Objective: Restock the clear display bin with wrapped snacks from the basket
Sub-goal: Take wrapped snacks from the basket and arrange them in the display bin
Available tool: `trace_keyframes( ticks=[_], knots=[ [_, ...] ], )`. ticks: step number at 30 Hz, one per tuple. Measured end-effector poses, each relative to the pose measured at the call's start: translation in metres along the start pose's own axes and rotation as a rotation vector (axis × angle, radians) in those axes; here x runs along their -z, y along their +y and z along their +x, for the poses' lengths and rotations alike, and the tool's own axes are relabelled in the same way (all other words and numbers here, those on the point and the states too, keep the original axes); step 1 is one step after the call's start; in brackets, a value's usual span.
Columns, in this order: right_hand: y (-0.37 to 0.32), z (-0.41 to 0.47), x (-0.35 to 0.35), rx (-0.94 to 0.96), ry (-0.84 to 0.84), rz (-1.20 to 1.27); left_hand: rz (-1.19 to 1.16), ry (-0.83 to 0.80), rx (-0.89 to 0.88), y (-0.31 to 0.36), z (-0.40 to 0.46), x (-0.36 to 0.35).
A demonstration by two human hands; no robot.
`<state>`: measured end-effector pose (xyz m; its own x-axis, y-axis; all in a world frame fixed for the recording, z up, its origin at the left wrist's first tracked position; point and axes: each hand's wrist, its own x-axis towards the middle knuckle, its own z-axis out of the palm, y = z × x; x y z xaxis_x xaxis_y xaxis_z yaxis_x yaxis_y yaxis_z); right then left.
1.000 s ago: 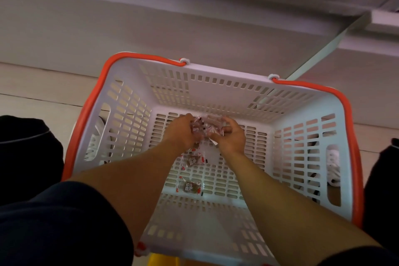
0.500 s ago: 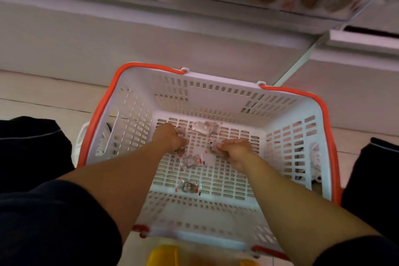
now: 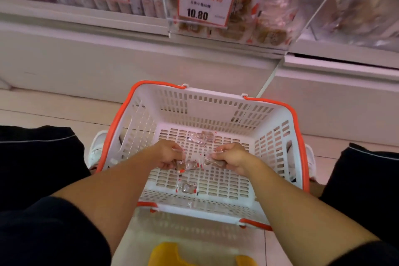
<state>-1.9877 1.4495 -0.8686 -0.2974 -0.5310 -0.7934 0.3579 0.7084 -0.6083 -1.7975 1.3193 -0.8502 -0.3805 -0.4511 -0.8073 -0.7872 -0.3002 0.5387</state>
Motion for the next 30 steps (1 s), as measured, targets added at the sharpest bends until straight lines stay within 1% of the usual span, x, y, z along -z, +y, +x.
trace_keyframes(
  ticks=[3, 5, 9, 12, 14, 17, 19, 20, 22, 25, 30],
  knots=[
    [-0.025, -0.025, -0.001, 0.089, -0.033, -0.106, -0.063, -0.015, -0.021, 0.01, -0.015, 0.004],
    [-0.054, -0.046, 0.003, 0.15, -0.13, -0.177, -0.066, -0.035, -0.11, 0.03, -0.026, 0.012],
    [-0.143, -0.103, 0.024, 0.312, -0.351, -0.315, -0.021, -0.053, -0.34, 0.111, -0.067, 0.044],
    [-0.208, -0.161, 0.037, 0.482, -0.393, -0.45, -0.036, -0.08, -0.476, 0.173, -0.115, 0.066],
    [-0.236, -0.197, 0.039, 0.6, -0.384, -0.426, -0.118, -0.17, -0.535, 0.202, -0.149, 0.072],
    [-0.257, -0.235, 0.039, 0.78, -0.382, -0.326, -0.386, -0.374, -0.534, 0.224, -0.19, 0.075],
    [-0.26, -0.247, 0.038, 0.881, -0.338, -0.305, -0.481, -0.466, -0.553, 0.229, -0.205, 0.073],
    [-0.259, -0.25, 0.038, 0.925, -0.297, -0.324, -0.509, -0.486, -0.555, 0.231, -0.209, 0.071],
    [-0.259, -0.251, 0.038, 0.985, -0.213, -0.379, -0.496, -0.458, -0.556, 0.237, -0.212, 0.067],
    [-0.263, -0.249, 0.035, 1.055, -0.111, -0.492, -0.389, -0.416, -0.584, 0.244, -0.212, 0.06],
    [-0.258, -0.245, 0.022, 1.188, 0.015, -0.616, -0.144, -0.481, -0.686, 0.242, -0.211, 0.065]
  ],
)
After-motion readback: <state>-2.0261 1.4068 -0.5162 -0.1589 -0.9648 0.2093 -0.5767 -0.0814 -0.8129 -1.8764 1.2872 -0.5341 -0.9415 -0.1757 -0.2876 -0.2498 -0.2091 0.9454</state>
